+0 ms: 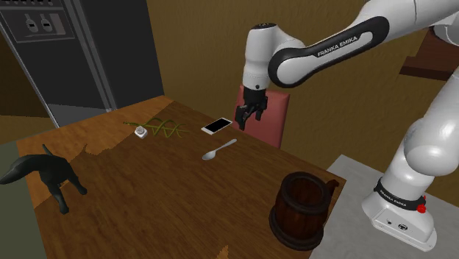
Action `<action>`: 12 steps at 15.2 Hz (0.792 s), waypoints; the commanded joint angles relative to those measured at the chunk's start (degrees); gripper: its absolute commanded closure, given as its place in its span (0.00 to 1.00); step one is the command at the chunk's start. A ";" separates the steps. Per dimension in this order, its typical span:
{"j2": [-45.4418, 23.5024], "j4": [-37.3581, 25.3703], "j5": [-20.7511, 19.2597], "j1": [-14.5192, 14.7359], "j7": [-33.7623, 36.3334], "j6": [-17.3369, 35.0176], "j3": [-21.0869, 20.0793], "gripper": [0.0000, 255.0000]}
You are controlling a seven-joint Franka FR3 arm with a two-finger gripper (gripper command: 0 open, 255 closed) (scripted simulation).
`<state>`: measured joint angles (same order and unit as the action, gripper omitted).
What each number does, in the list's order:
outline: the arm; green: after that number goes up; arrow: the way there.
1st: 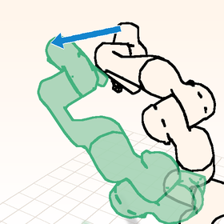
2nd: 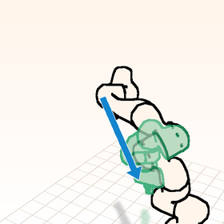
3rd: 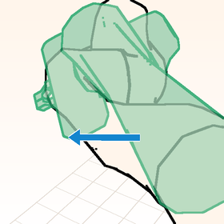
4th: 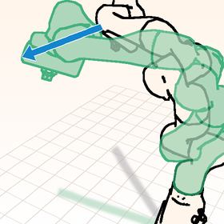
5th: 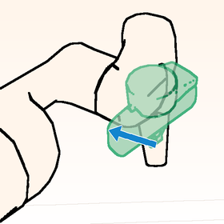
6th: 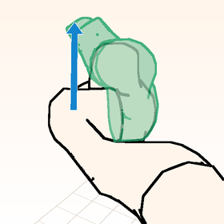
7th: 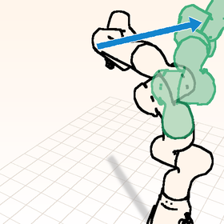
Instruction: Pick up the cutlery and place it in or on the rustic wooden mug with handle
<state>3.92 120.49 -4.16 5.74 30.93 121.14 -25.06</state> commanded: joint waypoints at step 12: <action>-29.30 -25.25 -16.84 9.63 14.85 1.41 -1.13 0.00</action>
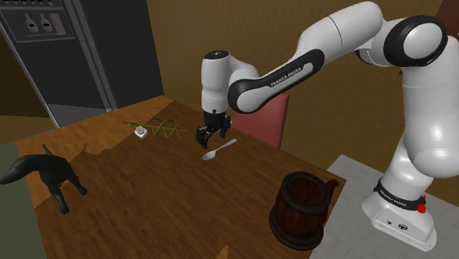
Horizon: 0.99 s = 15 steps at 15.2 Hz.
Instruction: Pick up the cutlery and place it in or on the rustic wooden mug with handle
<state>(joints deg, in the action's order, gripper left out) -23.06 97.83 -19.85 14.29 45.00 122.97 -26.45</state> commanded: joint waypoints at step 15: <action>-9.45 -6.27 -4.46 3.50 2.67 2.69 2.05 0.00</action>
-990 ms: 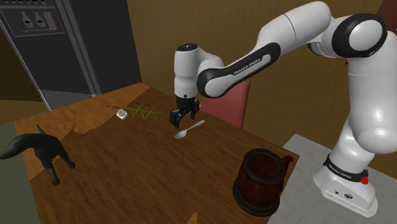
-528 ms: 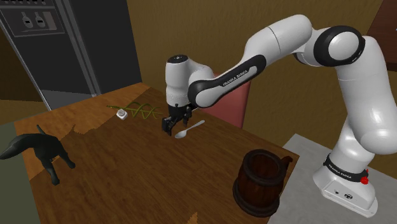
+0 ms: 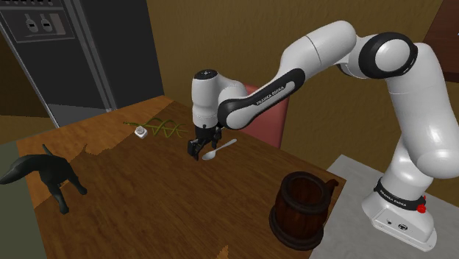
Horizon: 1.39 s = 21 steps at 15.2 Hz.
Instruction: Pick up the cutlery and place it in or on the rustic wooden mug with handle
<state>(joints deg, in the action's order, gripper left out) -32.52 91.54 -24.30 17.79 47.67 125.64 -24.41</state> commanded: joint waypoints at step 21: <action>2.84 -2.65 1.93 -0.45 -1.72 -5.17 -1.11 1.00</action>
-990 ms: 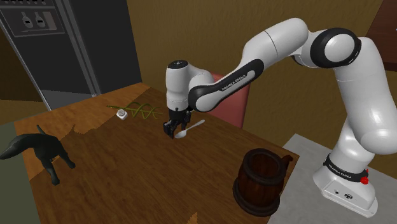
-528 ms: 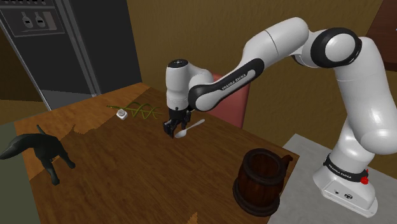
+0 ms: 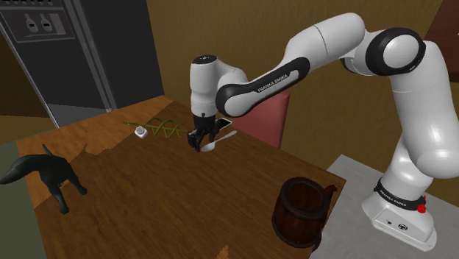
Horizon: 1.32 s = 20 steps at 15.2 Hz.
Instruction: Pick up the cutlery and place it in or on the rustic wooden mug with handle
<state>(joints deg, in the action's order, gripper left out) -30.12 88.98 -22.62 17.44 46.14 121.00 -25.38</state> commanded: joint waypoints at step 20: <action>3.58 -10.89 2.96 0.39 -3.44 -13.84 -1.51 1.00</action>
<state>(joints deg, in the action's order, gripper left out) -26.63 78.67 -19.74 17.75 42.78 107.84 -26.84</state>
